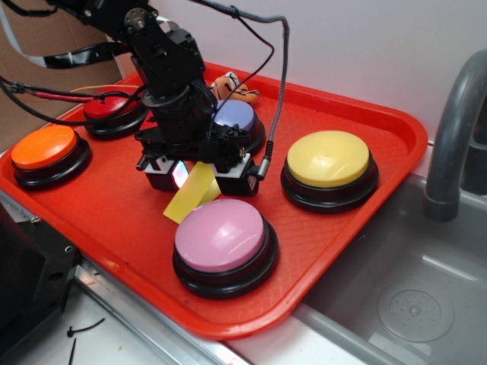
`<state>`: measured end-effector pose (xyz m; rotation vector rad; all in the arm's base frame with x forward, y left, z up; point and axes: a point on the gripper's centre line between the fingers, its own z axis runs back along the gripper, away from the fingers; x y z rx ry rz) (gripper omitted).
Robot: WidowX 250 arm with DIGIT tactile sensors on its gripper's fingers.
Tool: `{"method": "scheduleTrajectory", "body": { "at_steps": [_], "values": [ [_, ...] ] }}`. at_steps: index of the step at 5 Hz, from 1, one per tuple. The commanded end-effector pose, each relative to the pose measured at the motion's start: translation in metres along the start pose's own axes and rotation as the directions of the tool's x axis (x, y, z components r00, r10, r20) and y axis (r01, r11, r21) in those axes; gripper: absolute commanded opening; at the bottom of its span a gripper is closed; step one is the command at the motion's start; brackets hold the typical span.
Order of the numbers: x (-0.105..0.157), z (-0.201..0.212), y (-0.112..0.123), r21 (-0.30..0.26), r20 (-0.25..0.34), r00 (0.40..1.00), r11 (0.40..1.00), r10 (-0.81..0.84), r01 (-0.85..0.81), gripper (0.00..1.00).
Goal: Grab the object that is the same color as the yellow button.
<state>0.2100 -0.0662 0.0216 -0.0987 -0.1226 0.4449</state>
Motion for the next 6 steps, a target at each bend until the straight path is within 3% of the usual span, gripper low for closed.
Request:
{"method": "scheduleTrajectory", "body": {
  "at_steps": [1, 2, 3, 4, 5, 6],
  "values": [
    [0.007, 0.006, -0.005, 0.009, 0.03, 1.0, 1.0, 0.01, -0.01, 0.0],
    [0.009, 0.024, 0.001, -0.007, -0.005, 1.0, 1.0, 0.018, -0.018, 0.0],
    [0.016, 0.062, 0.005, -0.021, 0.005, 1.0, 0.999, -0.031, 0.031, 0.0],
    [0.016, 0.113, 0.015, -0.021, -0.051, 0.978, 0.979, -0.202, 0.201, 0.0],
    [0.012, 0.151, 0.033, -0.056, -0.07, 0.944, 0.946, -0.323, 0.319, 0.0],
    [0.007, 0.178, 0.047, -0.01, -0.012, 0.957, 0.957, -0.289, 0.289, 0.0]
  ]
}}
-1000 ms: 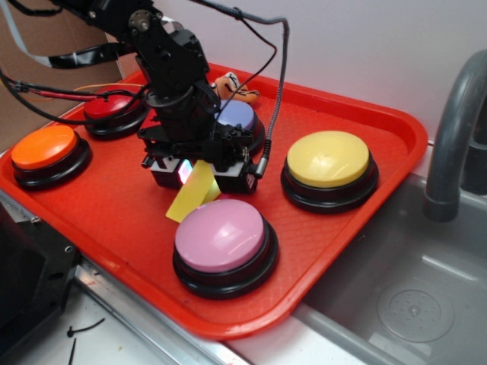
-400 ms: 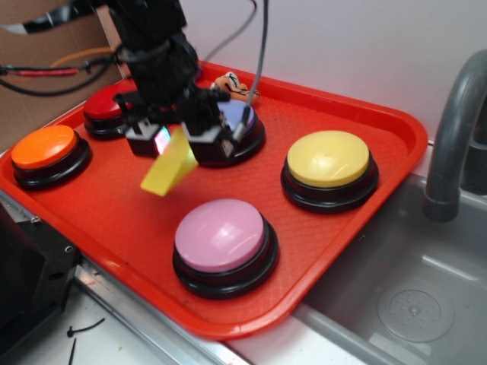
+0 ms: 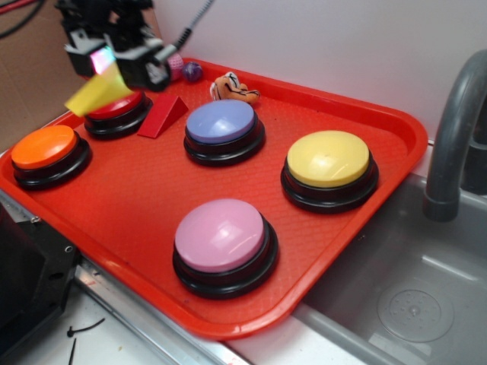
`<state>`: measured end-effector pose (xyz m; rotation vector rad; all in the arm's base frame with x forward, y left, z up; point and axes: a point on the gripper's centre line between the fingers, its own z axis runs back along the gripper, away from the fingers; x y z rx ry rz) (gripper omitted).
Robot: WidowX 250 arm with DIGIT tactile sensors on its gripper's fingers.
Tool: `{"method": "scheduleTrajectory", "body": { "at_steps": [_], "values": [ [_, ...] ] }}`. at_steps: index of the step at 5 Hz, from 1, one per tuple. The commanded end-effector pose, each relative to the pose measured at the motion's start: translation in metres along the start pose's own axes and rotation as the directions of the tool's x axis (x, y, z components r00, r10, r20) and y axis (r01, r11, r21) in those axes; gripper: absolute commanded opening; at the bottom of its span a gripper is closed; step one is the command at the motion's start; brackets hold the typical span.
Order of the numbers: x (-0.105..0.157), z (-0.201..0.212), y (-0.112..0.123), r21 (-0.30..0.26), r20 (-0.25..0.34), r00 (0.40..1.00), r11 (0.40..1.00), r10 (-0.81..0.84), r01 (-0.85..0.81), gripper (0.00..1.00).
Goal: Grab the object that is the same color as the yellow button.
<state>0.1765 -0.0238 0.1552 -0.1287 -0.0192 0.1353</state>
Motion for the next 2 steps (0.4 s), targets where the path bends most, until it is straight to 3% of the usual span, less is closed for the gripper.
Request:
{"method": "scheduleTrajectory", "body": {
  "at_steps": [1, 2],
  "values": [
    [-0.013, 0.0523, 0.0298, 0.042, 0.169, 0.977, 0.99, 0.129, -0.138, 0.0],
    [-0.0117, 0.0452, 0.036, 0.098, 0.202, 0.967, 0.979, 0.155, -0.177, 0.0]
  ]
}}
